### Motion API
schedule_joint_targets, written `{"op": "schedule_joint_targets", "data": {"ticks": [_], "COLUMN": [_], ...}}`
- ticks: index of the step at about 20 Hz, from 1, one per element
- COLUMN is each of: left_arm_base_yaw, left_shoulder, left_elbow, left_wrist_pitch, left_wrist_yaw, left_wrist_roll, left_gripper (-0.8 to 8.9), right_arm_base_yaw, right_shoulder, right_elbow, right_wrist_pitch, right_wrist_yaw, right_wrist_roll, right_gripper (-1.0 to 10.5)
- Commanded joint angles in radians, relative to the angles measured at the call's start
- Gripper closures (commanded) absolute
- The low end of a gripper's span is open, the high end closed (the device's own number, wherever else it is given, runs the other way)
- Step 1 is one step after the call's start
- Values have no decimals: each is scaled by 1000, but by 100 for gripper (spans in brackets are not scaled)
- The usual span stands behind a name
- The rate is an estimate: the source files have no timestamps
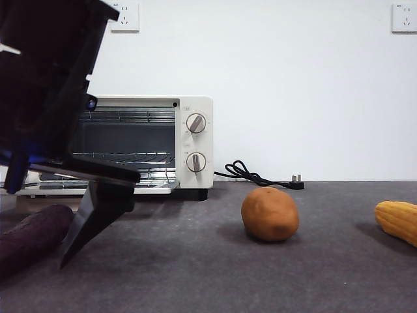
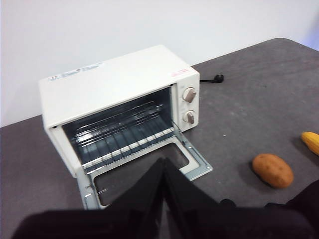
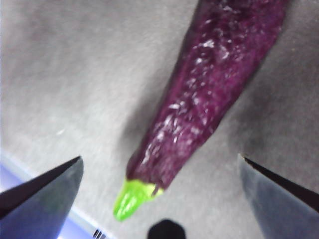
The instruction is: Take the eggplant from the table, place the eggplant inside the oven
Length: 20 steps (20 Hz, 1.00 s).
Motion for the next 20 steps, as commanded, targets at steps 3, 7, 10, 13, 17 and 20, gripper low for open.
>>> {"op": "schedule_joint_targets", "data": {"ticks": [3,7,10,13,17,20], "left_arm_base_yaw": [-36,-39,-41,-51,-66,-67], "left_shoulder": [-3,-3,-3,-3,-3,-3], "left_elbow": [-2,-2,-2,-2,-2,-2], "left_wrist_pitch": [5,4,4,3,3,4], "left_wrist_yaw": [-10,-11,-11,-11,-11,-16], "left_wrist_roll": [25,33,34,37,38,40], "left_gripper": [819,819,819,819,819,819], "right_arm_base_yaw": [17,35,41,47,54,60], "right_shoulder": [13,32,58,63,62,55], "right_elbow": [3,3,3,3,3,5], "right_wrist_pitch": [33,37,37,36,34,30], "right_wrist_yaw": [24,28,33,56,101,99], "right_wrist_roll": [30,60,78,78,77,34], "right_gripper": [600,610,761,896,954,955]}}
